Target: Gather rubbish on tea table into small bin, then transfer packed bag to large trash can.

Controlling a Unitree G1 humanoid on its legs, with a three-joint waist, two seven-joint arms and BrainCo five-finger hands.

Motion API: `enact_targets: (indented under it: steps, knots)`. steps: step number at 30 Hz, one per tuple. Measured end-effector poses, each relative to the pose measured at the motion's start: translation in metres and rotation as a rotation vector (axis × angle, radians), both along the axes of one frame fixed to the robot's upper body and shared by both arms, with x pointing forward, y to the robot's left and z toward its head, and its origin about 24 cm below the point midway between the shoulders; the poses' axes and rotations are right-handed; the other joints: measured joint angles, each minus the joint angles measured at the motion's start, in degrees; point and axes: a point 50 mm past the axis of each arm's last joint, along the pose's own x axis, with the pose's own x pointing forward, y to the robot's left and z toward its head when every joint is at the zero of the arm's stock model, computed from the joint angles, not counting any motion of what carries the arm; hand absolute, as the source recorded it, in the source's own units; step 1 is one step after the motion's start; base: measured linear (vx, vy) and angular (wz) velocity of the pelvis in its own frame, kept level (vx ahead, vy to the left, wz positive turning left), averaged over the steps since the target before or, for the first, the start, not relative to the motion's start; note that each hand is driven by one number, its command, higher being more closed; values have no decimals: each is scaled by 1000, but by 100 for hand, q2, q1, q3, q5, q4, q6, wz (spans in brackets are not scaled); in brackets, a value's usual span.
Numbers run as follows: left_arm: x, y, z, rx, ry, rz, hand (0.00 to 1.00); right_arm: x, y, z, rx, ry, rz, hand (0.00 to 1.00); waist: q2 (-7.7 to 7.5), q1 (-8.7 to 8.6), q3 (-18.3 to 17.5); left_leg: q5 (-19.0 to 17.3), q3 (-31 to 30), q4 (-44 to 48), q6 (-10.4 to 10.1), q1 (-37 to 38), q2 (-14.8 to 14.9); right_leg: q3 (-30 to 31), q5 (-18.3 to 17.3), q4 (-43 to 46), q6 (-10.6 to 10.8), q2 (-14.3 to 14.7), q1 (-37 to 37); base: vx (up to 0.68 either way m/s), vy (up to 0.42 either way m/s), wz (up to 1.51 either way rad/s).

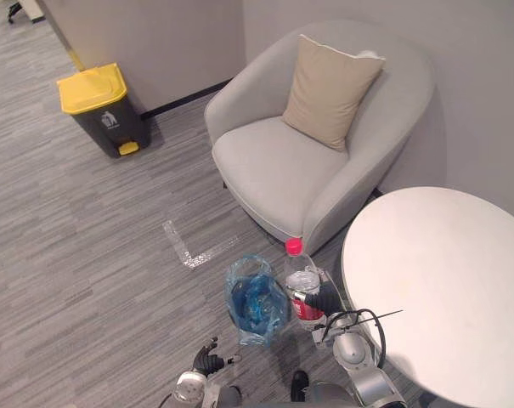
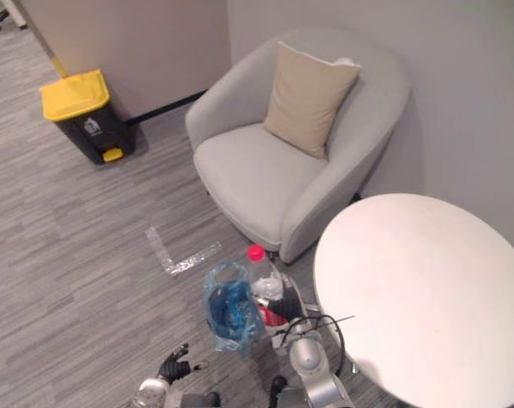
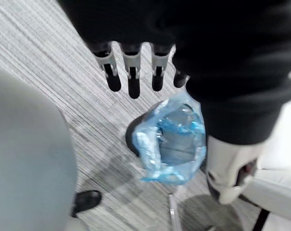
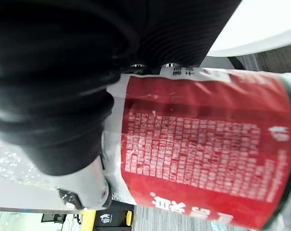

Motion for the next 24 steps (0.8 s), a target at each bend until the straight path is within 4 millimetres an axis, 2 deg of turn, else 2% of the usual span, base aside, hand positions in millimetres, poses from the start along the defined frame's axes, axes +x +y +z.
enact_targets:
  steps: [1, 2, 3, 5, 7, 8, 11, 15, 17, 18, 19, 20, 21, 23, 24]
  knots:
    - [1, -3, 1, -8, -9, -1, 0, 2, 1, 2, 1, -12, 6, 100, 7, 4, 0, 9, 300, -244, 37, -152, 169, -5, 0, -1, 1, 15, 72, 146, 70, -9]
    - [1, -6, 1, -17, -7, -5, 0, 5, 1, 4, 0, -23, 6, 100, 128, -3, 26, 439, 421, -873, 214, -178, 258, 1, -13, -2, 25, 60, 148, 145, 96, -7]
    - [1, -8, 1, -20, -7, -6, 0, 5, 1, 4, -1, -24, 3, 100, 191, -4, 13, 471, 406, -1007, 208, -206, 273, 16, -21, 0, 35, 77, 163, 174, 158, -2]
    - [2, -2, 1, 2, -6, -19, 0, 7, 5, 8, 15, -40, -6, 100, -4, -18, -24, 503, 403, -1393, 227, -1, 9, 53, -85, -39, 140, -75, 136, 166, 153, 12]
    - [3, -1, 2, 10, -10, -27, 0, 8, 7, 9, 21, -45, -6, 100, -55, 20, -25, 509, 379, -1514, 237, 60, -89, 81, -85, -33, 141, -158, 161, 96, 92, 19]
    - [3, 0, 1, 17, -8, -32, 0, 9, 8, 9, 17, -45, 0, 100, -51, 74, -22, 540, 382, -1622, 287, 202, -138, 114, -85, 57, 141, -198, 210, 97, 76, 14]
    - [-4, 5, -1, 36, 7, -29, 0, 9, 14, 6, 7, -37, 30, 100, -18, 97, -32, 603, 369, -1880, 334, 528, -156, 183, -87, 477, 143, -230, 220, 72, 40, 11]
    - [-2, 8, 0, 51, -2, -24, 0, 26, 29, 3, -50, -29, 119, 100, 11, 129, 24, 707, 415, -1969, 324, 352, -155, 359, -121, 840, 198, -265, -208, -8, -8, -11]
    - [9, 7, 5, 52, -35, -22, 0, 44, 36, 9, -107, -48, 167, 100, 69, 156, 346, 820, 491, -1917, 349, 166, -128, 400, -128, 1499, 209, -309, -736, -71, -16, -19]
    - [18, 7, 9, 51, -64, -15, 0, 51, 37, 13, -130, -69, 184, 100, 132, 162, 554, 818, 503, -1780, 351, 109, -60, 446, -268, 1897, 195, -321, -1061, -121, -33, -14]
    - [28, 9, 12, 56, -88, 0, 0, 58, 41, 20, -149, -98, 209, 100, 132, 218, 745, 816, 520, -1545, 352, -114, -65, 545, -498, 2033, 245, -330, -1353, -176, -66, -7]
    - [39, 17, 18, 70, -122, 30, 0, 67, 50, 31, -166, -143, 248, 100, -60, 243, 850, 775, 551, -1118, 362, -611, -133, 631, -288, 1781, 224, -389, -1737, -211, -114, 5]
    - [52, 18, 25, 63, -158, 64, 0, 79, 55, 42, -200, -185, 273, 100, 41, 223, 1069, 624, 488, -703, 372, -1049, -55, 582, -379, 1905, 230, -372, -1975, -228, -114, 5]
    - [66, 19, 32, 51, -198, 96, 0, 92, 55, 52, -242, -216, 272, 100, 191, 250, 1305, 572, 384, -419, 337, -1528, 65, 522, -379, 1977, 228, -267, -2323, -193, -75, 3]
    - [76, 18, 39, 31, -231, 130, 0, 99, 49, 58, -271, -236, 245, 100, 237, 239, 1533, 571, 351, -354, 335, -1757, 127, 451, -385, 2152, 233, -270, -2578, -194, -68, 10]
